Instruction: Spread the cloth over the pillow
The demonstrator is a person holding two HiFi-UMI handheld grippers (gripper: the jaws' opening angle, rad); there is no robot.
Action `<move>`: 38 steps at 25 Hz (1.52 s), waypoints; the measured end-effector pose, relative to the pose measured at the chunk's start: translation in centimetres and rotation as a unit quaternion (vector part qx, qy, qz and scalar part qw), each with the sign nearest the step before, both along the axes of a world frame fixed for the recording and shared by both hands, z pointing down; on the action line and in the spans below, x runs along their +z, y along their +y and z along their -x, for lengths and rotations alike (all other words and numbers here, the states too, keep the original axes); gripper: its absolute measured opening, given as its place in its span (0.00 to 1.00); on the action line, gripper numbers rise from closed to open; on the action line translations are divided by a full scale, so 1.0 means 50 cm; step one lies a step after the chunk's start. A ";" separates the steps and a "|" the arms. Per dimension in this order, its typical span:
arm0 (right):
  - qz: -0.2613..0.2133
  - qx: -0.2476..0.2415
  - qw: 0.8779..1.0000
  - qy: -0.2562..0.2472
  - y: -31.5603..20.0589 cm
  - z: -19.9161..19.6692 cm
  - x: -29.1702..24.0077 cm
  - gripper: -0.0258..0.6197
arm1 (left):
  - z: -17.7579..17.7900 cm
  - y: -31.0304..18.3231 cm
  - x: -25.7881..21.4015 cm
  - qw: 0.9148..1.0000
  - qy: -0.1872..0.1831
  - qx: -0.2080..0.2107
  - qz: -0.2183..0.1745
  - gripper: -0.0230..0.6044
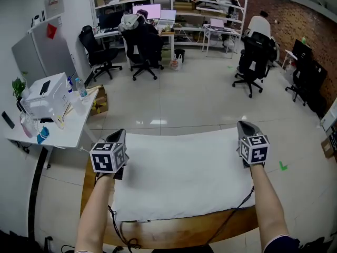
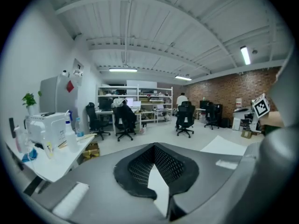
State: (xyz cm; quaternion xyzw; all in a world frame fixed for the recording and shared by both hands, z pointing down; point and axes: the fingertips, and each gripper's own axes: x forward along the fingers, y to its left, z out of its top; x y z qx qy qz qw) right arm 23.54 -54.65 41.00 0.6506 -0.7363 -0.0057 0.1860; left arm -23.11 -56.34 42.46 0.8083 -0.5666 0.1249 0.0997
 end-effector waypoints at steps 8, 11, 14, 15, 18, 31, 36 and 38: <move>-0.070 -0.082 0.994 -0.015 0.161 0.213 -0.098 0.04 | -0.166 0.152 -0.124 0.987 0.050 0.129 -0.077 0.04; -0.089 -0.114 0.989 -0.019 0.225 0.278 -0.131 0.04 | -0.211 0.219 -0.154 0.982 0.050 0.157 -0.095 0.04; -0.105 -0.145 0.983 -0.031 0.286 0.325 -0.171 0.04 | -0.254 0.284 -0.187 0.977 0.064 0.175 -0.106 0.04; -0.111 -0.153 0.981 -0.035 0.307 0.335 -0.182 0.04 | -0.267 0.306 -0.198 0.975 0.069 0.178 -0.109 0.04; -0.141 -0.170 0.975 -0.035 0.375 0.353 -0.220 0.04 | -0.301 0.369 -0.228 0.973 0.077 0.182 -0.121 0.04; -0.190 -0.209 0.958 -0.045 0.688 0.333 -0.300 0.04 | -0.451 0.682 -0.272 0.961 0.095 0.224 -0.134 0.04; -0.163 -0.207 0.962 -0.070 0.741 0.321 -0.245 0.04 | -0.507 0.751 -0.239 0.962 0.080 0.231 -0.123 0.04; -0.151 -0.204 0.964 -0.080 0.753 0.316 -0.214 0.04 | -0.522 0.771 -0.209 0.963 0.083 0.232 -0.109 0.04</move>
